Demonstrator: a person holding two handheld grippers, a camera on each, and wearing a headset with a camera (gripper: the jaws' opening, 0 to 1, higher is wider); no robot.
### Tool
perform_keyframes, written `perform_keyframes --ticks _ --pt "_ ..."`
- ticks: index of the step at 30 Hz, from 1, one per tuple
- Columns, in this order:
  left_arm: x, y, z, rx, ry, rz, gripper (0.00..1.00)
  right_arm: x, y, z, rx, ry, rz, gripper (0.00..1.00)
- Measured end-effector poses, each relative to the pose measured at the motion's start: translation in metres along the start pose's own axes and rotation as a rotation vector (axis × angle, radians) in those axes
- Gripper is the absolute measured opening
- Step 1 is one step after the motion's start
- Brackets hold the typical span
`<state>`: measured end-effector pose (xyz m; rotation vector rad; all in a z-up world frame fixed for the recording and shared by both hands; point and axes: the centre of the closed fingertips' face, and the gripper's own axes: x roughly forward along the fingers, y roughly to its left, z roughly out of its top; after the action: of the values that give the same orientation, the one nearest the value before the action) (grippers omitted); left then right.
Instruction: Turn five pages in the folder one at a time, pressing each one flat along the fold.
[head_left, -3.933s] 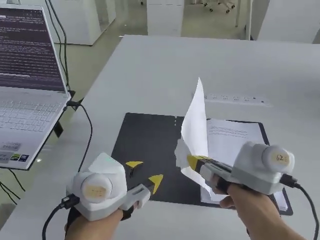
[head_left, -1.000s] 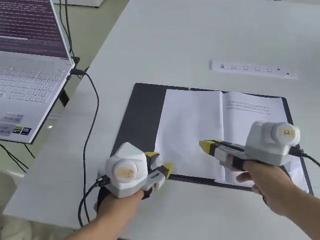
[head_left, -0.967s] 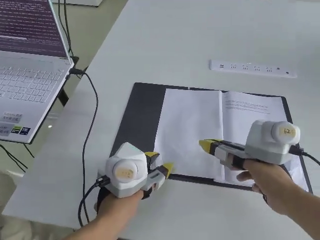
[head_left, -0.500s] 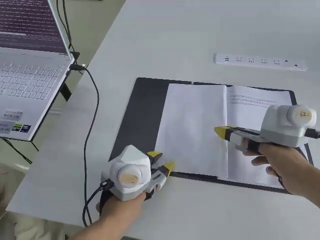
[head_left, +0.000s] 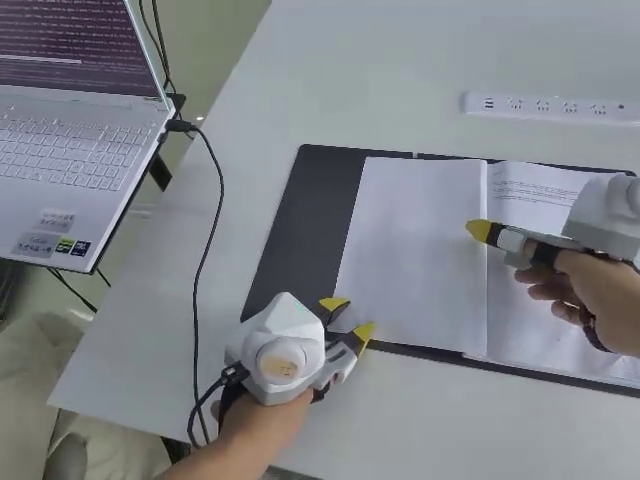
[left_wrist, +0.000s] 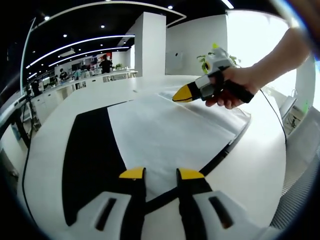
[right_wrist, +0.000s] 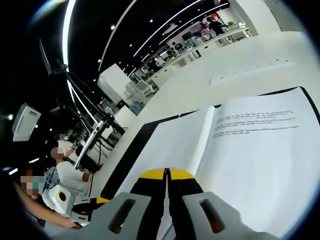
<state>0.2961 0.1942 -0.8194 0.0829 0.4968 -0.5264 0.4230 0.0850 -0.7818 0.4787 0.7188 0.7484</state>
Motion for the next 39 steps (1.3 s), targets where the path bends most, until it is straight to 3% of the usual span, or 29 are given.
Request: perform_keyframes --ticks 6,12,14,22,33,39 --pt "0.0 0.0 0.0 0.006 0.001 -0.001 0.23 0.009 -0.008 0.008 0.05 0.047 0.008 0.0" --pt "-0.001 -0.001 0.0 0.013 -0.001 -0.005 0.23 0.017 -0.035 0.024 0.114 0.023 -0.029 0.0" --pt "-0.001 -0.001 0.0 0.012 0.0 -0.006 0.23 0.019 -0.039 0.027 0.15 0.018 -0.02 0.0" --pt "-0.002 -0.002 0.001 0.021 0.006 -0.013 0.23 0.035 -0.054 0.045 0.175 -0.015 -0.052 0.0" --pt "-0.002 -0.002 0.001 0.023 0.014 -0.016 0.23 0.05 -0.078 0.072 0.206 -0.076 -0.146 0.0" --pt "-0.002 -0.002 0.0 0.025 0.015 -0.017 0.23 0.055 -0.082 0.075 0.182 -0.086 -0.169 0.0"
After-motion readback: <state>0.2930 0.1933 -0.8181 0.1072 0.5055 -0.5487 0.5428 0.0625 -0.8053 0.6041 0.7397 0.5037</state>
